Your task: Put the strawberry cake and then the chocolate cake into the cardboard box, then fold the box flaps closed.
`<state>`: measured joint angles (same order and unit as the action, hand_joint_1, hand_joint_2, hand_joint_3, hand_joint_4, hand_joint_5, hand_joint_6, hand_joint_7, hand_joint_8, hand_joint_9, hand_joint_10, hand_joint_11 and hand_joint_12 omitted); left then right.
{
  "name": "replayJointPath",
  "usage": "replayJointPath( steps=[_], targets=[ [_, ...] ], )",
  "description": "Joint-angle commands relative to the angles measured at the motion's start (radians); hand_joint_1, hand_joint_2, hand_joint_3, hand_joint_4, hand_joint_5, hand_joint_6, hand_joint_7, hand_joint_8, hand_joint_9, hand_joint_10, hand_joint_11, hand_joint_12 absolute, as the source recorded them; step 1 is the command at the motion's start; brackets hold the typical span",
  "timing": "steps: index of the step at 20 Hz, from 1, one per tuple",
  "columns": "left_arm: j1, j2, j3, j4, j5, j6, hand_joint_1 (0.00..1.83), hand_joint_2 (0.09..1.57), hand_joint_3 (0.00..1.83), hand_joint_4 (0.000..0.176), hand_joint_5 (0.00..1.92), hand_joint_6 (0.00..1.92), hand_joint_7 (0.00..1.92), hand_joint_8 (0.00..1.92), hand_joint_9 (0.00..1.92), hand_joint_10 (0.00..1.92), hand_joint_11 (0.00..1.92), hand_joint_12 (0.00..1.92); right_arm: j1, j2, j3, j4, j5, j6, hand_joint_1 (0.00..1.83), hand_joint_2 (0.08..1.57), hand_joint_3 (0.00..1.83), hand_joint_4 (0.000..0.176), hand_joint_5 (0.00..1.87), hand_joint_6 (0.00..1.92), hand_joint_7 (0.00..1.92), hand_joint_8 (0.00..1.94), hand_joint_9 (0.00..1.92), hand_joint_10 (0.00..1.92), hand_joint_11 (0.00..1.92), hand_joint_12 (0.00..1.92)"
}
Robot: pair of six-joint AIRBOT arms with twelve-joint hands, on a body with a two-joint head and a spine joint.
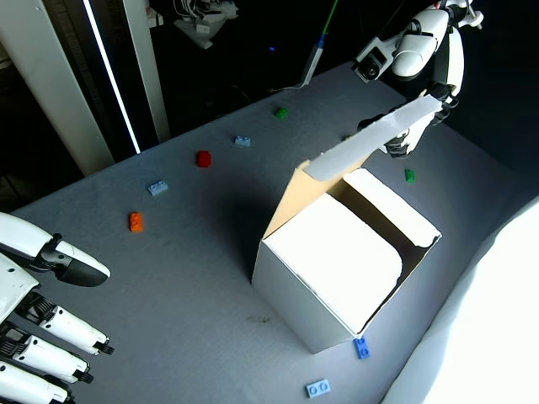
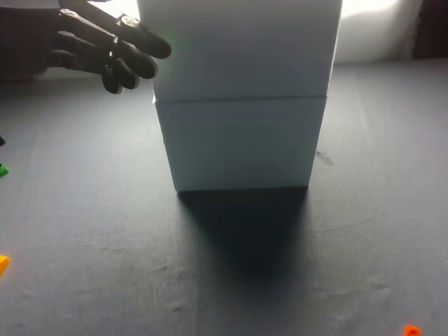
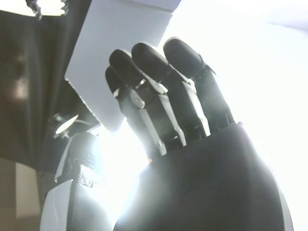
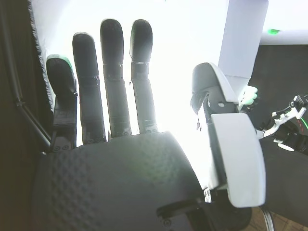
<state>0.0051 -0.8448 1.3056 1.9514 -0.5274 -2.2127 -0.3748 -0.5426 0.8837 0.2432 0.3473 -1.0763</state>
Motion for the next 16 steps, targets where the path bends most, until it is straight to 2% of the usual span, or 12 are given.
replayJointPath(
  steps=[1,5,6,10,12,13,16],
  targets=[
    [-0.007,0.010,-0.004,-0.075,0.052,-0.016,0.27,1.24,0.00,0.000,0.99,0.00,0.92,0.58,0.69,1.19,0.38,1.69,0.007,0.013,0.002,0.005,0.113,0.005,0.14,1.30,0.00,0.000,0.62,1.07,0.64,1.12,0.44,1.46,0.21,1.92],
    [-0.007,0.011,-0.014,-0.099,0.087,-0.015,0.24,1.24,0.00,0.000,1.00,0.00,0.94,0.56,0.70,1.18,0.39,1.66,0.007,0.013,0.002,0.005,0.112,0.005,0.16,1.30,0.00,0.000,0.64,1.04,0.67,1.08,0.47,1.43,0.22,1.92],
    [-0.008,0.011,-0.017,-0.108,0.104,-0.015,0.24,1.24,0.00,0.000,1.00,0.00,0.94,0.53,0.71,1.12,0.39,1.63,0.007,0.013,0.002,0.005,0.112,0.005,0.16,1.30,0.00,0.000,0.64,1.04,0.67,1.10,0.46,1.44,0.21,1.92],
    [-0.013,-0.002,-0.027,-0.156,0.132,0.013,0.29,1.24,0.00,0.000,1.00,0.01,0.95,0.54,0.68,1.21,0.39,1.67,0.007,0.013,0.001,0.005,0.112,0.005,0.16,1.29,0.00,0.000,0.65,1.05,0.67,1.07,0.47,1.41,0.21,1.92],
    [-0.013,-0.014,-0.027,-0.230,0.121,0.092,0.24,1.25,0.00,0.000,0.99,0.00,0.90,0.63,0.66,1.25,0.38,1.68,0.007,0.013,0.001,0.005,0.112,0.005,0.17,1.29,0.00,0.000,0.65,1.03,0.67,1.08,0.47,1.43,0.23,1.92],
    [-0.012,-0.023,-0.025,-0.287,0.108,0.161,0.24,1.25,0.00,0.000,0.99,0.00,0.88,0.67,0.65,1.27,0.38,1.69,0.007,0.013,0.001,0.005,0.112,0.005,0.16,1.30,0.00,0.000,0.65,1.02,0.67,1.08,0.47,1.42,0.22,1.92],
    [0.001,-0.052,-0.010,-0.440,0.046,0.345,0.26,1.25,0.00,0.000,0.99,0.00,0.88,0.65,0.67,1.22,0.39,1.67,0.008,0.013,0.000,0.005,0.113,0.005,0.16,1.29,0.00,0.000,0.67,0.98,0.69,1.05,0.49,1.39,0.24,1.92]
  ],
)
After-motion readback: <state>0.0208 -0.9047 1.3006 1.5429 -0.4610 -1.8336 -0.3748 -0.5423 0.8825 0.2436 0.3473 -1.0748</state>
